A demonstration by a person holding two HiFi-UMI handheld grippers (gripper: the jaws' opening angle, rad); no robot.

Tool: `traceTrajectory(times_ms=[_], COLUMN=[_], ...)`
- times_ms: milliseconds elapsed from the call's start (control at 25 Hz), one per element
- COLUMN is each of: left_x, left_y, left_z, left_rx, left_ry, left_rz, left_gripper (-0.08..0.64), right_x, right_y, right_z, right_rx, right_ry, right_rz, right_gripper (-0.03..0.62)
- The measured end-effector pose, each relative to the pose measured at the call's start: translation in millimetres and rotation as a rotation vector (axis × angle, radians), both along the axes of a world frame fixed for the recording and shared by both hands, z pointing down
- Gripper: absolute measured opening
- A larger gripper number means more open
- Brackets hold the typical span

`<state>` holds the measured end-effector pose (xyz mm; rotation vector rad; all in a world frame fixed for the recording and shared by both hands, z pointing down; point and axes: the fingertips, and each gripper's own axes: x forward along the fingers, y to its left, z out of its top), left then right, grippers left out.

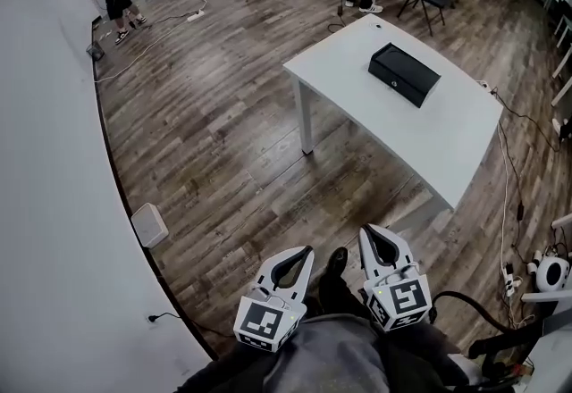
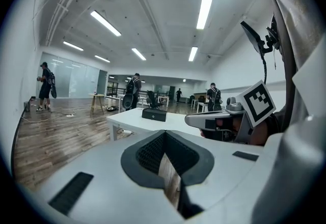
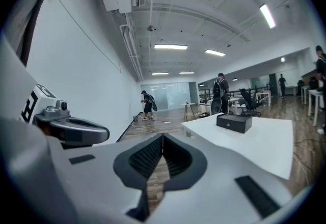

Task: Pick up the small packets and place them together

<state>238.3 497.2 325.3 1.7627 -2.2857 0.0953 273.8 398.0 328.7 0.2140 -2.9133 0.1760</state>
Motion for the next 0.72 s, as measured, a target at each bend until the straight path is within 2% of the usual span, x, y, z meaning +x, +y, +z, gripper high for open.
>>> traceTrajectory(times_ms=[160, 440, 720], left_x=[-28, -58, -75], left_y=[-42, -129, -199], left_z=[1, 16, 1], left_rx=[-0.022, -0.075, -0.09], left_ry=[-0.024, 0.013, -0.009], left_rz=[0.039, 0.152, 0.215], left_gripper=[0.003, 0.003, 0.003], right_x=[-22, -43, -60], right_y=[-42, -121, -175], right_z=[2, 19, 10], right_rx=[0.01, -0.024, -0.038], right_ry=[-0.001, 0.027, 0.006], right_rz=[0.042, 0.142, 0.164], right_gripper=[0.005, 0.005, 0.005])
